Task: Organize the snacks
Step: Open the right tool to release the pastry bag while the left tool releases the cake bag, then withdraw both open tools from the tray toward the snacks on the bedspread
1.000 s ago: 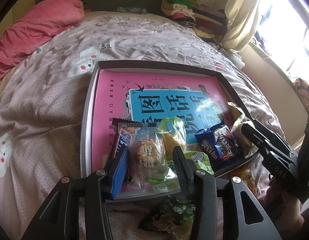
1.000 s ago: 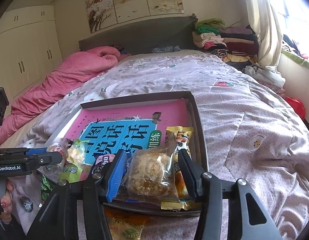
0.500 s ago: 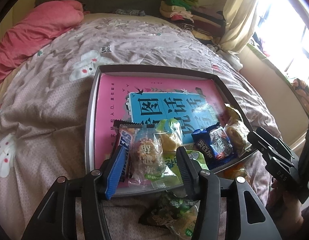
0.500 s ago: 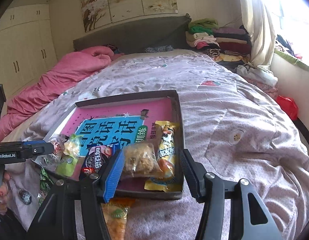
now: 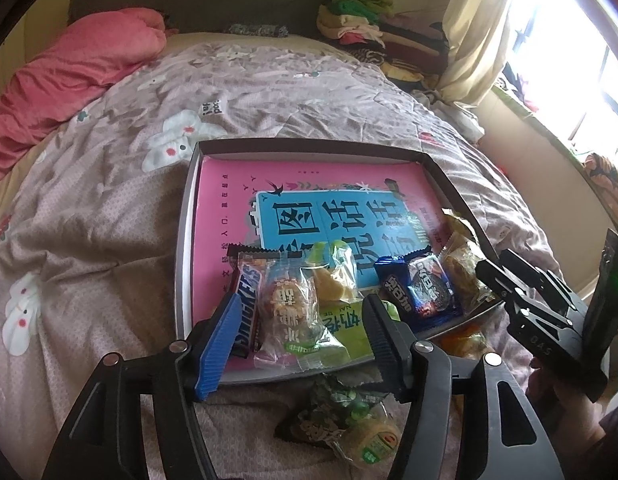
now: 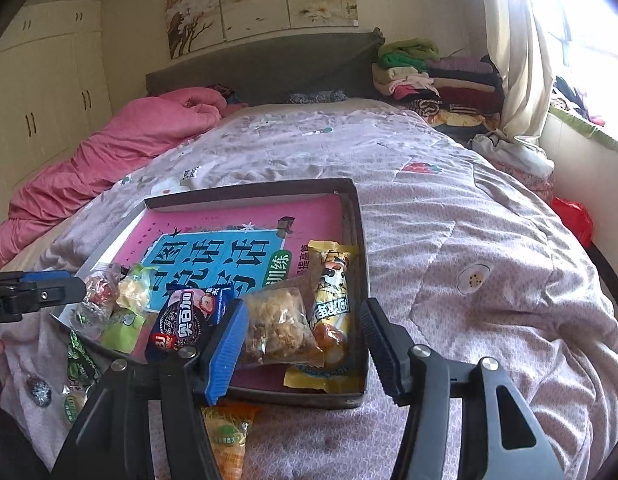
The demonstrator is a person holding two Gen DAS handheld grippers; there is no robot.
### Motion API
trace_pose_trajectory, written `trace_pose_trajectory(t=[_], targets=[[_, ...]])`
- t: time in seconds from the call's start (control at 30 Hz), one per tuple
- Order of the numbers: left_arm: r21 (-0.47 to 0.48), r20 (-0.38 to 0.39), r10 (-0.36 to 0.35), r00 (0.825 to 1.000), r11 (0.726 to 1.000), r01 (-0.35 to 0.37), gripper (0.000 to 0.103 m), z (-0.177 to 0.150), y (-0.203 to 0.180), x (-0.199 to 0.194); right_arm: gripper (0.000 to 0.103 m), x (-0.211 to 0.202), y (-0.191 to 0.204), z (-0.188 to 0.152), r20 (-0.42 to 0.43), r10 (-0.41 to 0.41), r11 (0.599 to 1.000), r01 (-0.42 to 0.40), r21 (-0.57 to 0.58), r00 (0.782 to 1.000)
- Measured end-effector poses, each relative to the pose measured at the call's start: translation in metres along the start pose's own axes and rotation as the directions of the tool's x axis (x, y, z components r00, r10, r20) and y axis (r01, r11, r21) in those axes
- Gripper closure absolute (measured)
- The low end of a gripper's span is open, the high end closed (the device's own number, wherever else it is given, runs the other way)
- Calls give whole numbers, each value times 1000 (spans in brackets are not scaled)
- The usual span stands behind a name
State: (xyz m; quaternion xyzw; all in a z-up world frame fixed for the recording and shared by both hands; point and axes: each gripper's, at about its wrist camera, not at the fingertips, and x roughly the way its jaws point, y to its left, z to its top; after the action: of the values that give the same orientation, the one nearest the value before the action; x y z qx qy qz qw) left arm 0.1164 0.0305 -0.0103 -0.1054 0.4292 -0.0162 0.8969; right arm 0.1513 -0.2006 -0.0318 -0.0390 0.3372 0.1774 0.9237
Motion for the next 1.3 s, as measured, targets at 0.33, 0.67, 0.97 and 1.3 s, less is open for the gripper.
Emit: trace_pose_trajectory(t=[0.33,0.67,0.97,1.3], targets=[[9,7,16,1000,1000,-16,37,-3,-3,-14,38,-19,3,5,72,60,998,-61,7,996],[13,15,20,1000,1000,-20,33,-5,-5,-23,33,-32,8,4,96,74,997,-74,-13,993],[13,28,20,999,1000,-20,25,-5,2,-39,29,-45,10,2,120,75,997,-74,-15,990],[-4,32,67,997,998,-67,25,-14,26,-56,26,-58,26,-2,129,100,994,-94,-50,987]])
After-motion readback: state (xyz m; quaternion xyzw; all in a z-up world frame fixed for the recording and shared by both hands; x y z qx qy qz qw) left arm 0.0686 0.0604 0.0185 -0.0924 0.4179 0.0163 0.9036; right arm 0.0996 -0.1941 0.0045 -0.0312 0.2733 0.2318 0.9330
